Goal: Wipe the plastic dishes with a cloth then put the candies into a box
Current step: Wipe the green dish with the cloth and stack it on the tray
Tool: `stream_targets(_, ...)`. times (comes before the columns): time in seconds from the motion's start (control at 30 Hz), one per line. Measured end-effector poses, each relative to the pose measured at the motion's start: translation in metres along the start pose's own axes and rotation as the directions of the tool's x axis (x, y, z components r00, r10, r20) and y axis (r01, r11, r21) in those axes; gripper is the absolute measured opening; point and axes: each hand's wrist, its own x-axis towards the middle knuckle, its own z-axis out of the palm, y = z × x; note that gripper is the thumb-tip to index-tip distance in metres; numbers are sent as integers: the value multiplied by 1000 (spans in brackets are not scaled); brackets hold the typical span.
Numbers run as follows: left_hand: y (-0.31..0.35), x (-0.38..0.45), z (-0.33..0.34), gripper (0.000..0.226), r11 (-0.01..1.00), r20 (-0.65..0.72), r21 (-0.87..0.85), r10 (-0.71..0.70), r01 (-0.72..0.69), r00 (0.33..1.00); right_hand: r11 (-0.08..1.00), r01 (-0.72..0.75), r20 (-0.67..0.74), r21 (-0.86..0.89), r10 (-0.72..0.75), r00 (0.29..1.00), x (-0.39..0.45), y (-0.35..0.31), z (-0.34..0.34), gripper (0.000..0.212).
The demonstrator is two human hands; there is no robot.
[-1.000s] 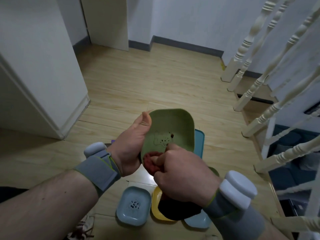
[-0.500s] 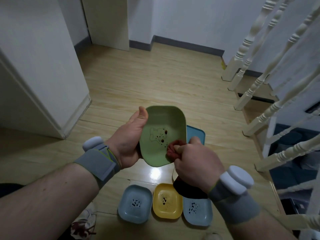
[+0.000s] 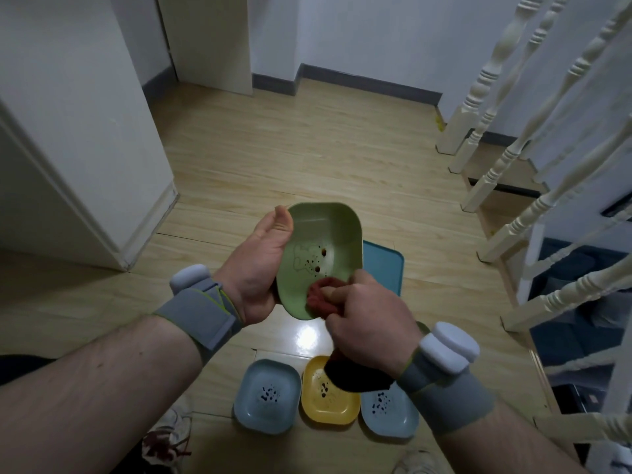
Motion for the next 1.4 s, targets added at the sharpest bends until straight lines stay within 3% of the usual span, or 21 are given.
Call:
stream_targets(0.1, -2, -1, -2, 64, 1000, -8, -5, -10, 10, 1000, 987, 32, 75, 158, -45, 996, 0, -2, 3, 35)
stream_targets(0.2, -1, 0, -5, 66, 998, 25, 27, -52, 51, 998, 995, -96, 27, 23, 95, 995, 9, 16, 1, 34)
stream_targets(0.27, -1, 1, -5, 67, 997, 49, 38, -73, 71, 996, 989, -143, 6, 27, 143, 990, 10, 23, -8, 32)
stream_targets(0.33, 1, 1, -6, 67, 996, 53, 39, -77, 75, 996, 964, -142, -22, 226, 150, 988, 6, 24, -24, 25)
stream_targets(0.43, 3, 1, -6, 65, 993, 66, 74, -96, 91, 993, 848, -26, -159, 530, 129, 979, -2, 22, -46, 19)
stream_targets(0.47, 2, 1, -5, 65, 991, 73, 83, -112, 106, 991, 849, 31, -235, 527, 111, 966, -1, 23, -48, 24)
stream_targets(0.57, -5, -3, 3, 62, 980, 95, 109, -176, 166, 980, 968, 23, -357, 249, 70, 932, 7, 28, -37, 36)
stream_targets(0.67, -13, -6, 10, 58, 973, 94, 114, -211, 200, 973, 1000, 1, -314, -22, -7, 949, 11, 22, -10, 45)
stream_targets(0.73, -15, -6, 9, 55, 974, 79, 92, -214, 207, 974, 995, 48, -265, -88, -70, 962, 9, 16, -2, 50)
stream_targets(0.97, -14, -4, 6, 46, 984, 58, 47, -173, 170, 983, 961, 267, -48, -72, -271, 961, -4, 0, -3, 47)
stream_targets(1.2, -14, -7, 8, 55, 991, 111, 42, -128, 124, 986, 961, 268, 95, -68, -261, 961, -6, -3, -24, 31)
stream_targets(1.3, -13, -7, 6, 61, 994, 133, 17, -112, 110, 985, 955, 115, -110, 273, -87, 990, -4, 7, -43, 18)
stream_targets(1.33, -14, -7, 6, 62, 994, 131, 9, -109, 109, 985, 947, 76, -190, 312, -16, 982, -1, 10, -44, 16)
stream_targets(1.4, -20, -6, 8, 64, 993, 136, 6, -119, 119, 984, 976, 7, -256, 219, 51, 965, 2, 10, -39, 23)
